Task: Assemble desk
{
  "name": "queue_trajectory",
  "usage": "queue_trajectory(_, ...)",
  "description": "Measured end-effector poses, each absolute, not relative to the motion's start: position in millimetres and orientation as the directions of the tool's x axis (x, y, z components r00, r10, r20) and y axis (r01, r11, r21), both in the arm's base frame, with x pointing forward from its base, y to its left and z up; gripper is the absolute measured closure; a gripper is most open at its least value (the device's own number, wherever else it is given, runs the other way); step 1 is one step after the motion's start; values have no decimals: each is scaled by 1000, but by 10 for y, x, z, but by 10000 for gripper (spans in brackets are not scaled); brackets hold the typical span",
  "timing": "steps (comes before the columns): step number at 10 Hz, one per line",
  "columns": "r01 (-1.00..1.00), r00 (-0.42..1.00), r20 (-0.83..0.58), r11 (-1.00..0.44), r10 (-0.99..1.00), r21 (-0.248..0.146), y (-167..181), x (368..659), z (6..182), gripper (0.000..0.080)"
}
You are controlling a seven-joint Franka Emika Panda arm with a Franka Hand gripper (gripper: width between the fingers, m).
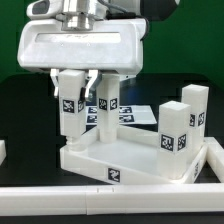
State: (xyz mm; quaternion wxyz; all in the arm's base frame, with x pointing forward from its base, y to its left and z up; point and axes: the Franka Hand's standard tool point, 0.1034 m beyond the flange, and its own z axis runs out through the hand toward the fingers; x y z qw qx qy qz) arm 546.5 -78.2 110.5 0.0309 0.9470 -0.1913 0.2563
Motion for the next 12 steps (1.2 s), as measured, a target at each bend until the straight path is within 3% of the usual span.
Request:
queue_trajectory(10,-370,796,506,-929,-333,-30,-742,5452,1027,497)
queue_trajectory(12,-370,796,506,-929,-333,-30,-742,5452,1027,190)
